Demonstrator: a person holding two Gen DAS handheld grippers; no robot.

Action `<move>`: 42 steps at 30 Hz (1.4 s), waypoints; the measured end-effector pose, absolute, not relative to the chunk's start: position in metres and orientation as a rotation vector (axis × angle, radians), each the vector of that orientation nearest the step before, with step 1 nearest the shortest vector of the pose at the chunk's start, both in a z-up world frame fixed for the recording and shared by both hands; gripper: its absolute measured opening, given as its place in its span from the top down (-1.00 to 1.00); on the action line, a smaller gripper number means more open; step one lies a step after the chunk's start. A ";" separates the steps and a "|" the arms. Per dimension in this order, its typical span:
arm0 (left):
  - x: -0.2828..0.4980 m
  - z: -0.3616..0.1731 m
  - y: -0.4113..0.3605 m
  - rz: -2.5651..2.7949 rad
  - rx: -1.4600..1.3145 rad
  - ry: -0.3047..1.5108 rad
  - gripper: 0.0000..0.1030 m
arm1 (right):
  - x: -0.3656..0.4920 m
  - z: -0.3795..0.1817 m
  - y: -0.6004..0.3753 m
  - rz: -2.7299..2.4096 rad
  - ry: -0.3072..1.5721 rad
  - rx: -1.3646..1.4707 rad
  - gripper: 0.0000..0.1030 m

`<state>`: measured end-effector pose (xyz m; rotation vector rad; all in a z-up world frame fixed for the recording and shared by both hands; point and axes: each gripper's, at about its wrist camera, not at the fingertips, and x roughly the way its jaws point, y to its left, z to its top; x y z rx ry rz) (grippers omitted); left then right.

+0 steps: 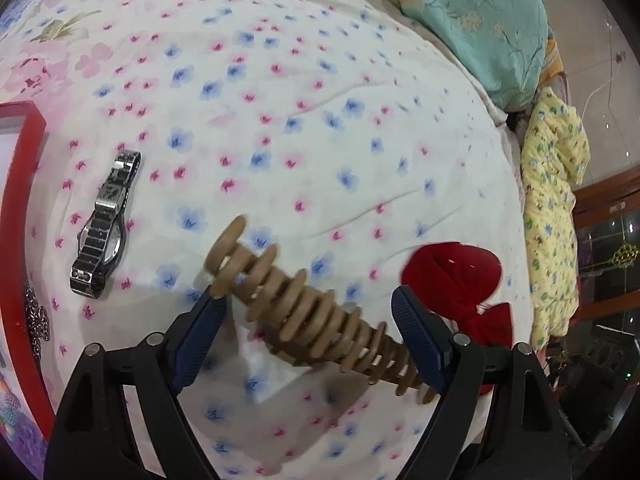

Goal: Organize jewelry
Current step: 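Grasp the tan claw clip with the left tool while the right tool grasps the red bow, then carry the claw clip and red bow into the tray and open both tools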

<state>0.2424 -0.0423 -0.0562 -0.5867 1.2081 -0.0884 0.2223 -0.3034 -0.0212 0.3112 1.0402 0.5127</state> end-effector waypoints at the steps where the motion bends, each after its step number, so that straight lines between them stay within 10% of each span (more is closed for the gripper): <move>1: 0.240 -0.056 -0.043 -0.092 -0.579 1.200 -0.65 | 0.218 -0.022 -0.307 0.518 1.040 0.332 0.84; 12: 0.206 -0.033 -0.042 -0.201 -0.472 1.126 0.49 | 0.175 -0.029 -0.297 0.583 1.030 0.408 0.84; 42: 0.024 0.014 0.111 0.014 -0.602 0.878 0.51 | 0.105 -0.005 -0.168 0.858 0.967 0.400 0.84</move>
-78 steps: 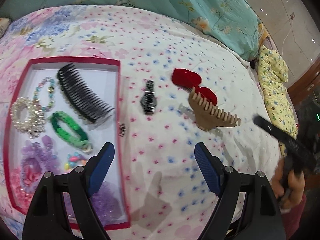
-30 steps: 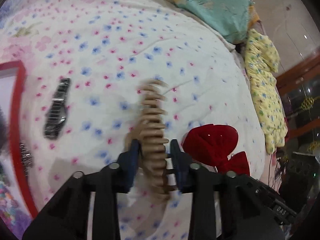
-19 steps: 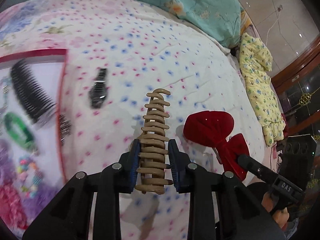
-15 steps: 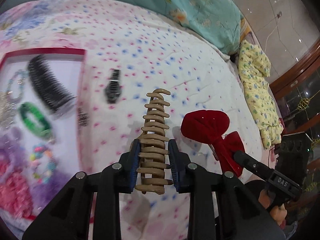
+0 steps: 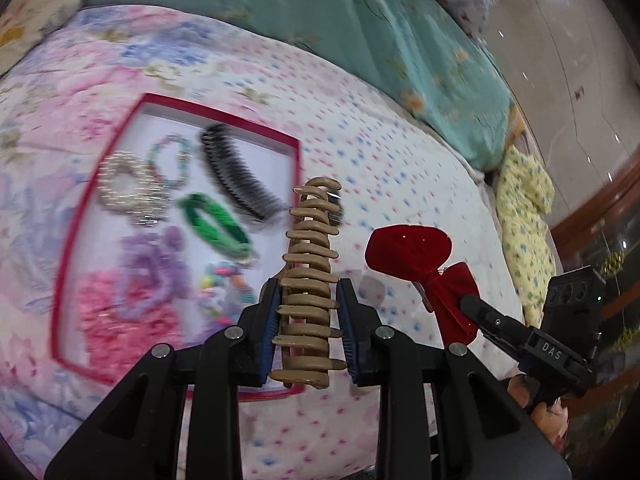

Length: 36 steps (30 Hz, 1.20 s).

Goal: Organize jewelry
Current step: 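Carry the claw clip and red bow into the tray and open both tools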

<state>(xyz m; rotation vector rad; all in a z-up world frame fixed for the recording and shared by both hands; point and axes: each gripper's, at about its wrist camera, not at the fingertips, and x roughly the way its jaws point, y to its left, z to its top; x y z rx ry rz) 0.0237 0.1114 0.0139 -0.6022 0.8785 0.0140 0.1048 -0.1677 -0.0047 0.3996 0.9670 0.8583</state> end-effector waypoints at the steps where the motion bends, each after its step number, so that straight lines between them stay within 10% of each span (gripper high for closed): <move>1: 0.020 0.014 0.118 0.026 -0.608 0.870 0.51 | 0.104 -0.005 -0.162 0.865 0.968 0.398 0.84; 36: 0.072 -0.018 0.238 0.216 -0.516 0.872 0.51 | 0.156 -0.062 0.002 0.850 1.009 0.412 0.84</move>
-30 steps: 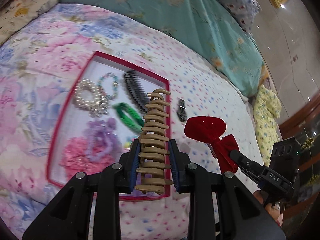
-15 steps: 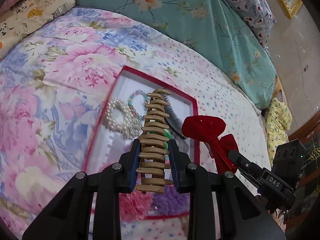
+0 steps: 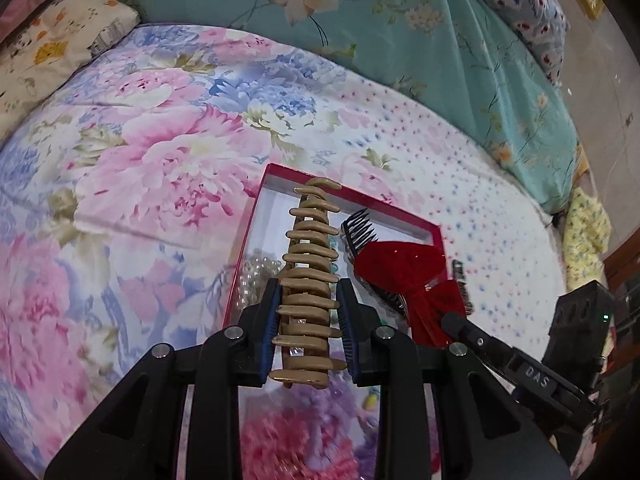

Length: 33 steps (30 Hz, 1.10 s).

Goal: Organize jewelry
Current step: 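Carry the claw clip and red bow into the tray and open both tools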

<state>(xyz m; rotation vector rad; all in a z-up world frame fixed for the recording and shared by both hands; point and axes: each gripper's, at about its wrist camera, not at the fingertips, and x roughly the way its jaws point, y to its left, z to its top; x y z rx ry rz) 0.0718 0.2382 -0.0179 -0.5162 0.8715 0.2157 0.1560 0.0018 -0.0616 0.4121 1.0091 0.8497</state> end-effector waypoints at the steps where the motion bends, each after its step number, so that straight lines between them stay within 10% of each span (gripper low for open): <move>1: 0.076 -0.021 0.238 0.217 -0.507 0.882 0.51 | 0.156 -0.064 0.004 0.854 1.019 0.407 0.84; 29: 0.089 -0.043 0.234 0.224 -0.493 0.946 0.50 | 0.151 -0.076 0.001 0.843 1.097 0.367 0.60; 33: 0.088 -0.039 0.234 0.229 -0.495 0.939 0.20 | 0.150 -0.072 -0.002 0.845 1.090 0.375 0.42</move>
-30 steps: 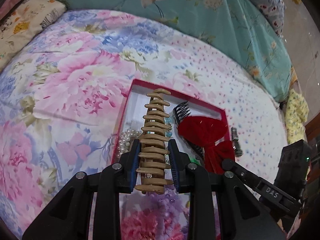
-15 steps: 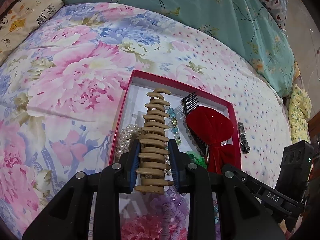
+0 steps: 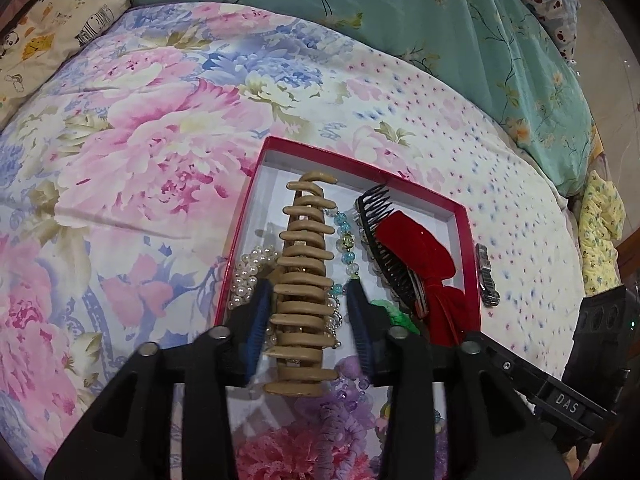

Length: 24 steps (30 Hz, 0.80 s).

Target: Organize jewelry

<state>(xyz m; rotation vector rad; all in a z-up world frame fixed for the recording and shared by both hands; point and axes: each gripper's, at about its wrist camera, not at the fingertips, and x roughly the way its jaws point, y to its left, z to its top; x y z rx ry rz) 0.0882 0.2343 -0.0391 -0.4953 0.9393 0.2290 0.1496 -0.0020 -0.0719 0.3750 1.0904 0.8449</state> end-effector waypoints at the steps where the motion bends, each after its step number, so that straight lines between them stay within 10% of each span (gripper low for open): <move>1: 0.087 -0.038 0.234 0.231 -0.495 0.937 0.16 | 0.149 -0.071 -0.003 0.844 1.087 0.376 0.41; 24: 0.053 -0.023 0.228 0.244 -0.537 0.905 -0.26 | 0.136 -0.046 -0.051 0.828 1.043 0.426 0.32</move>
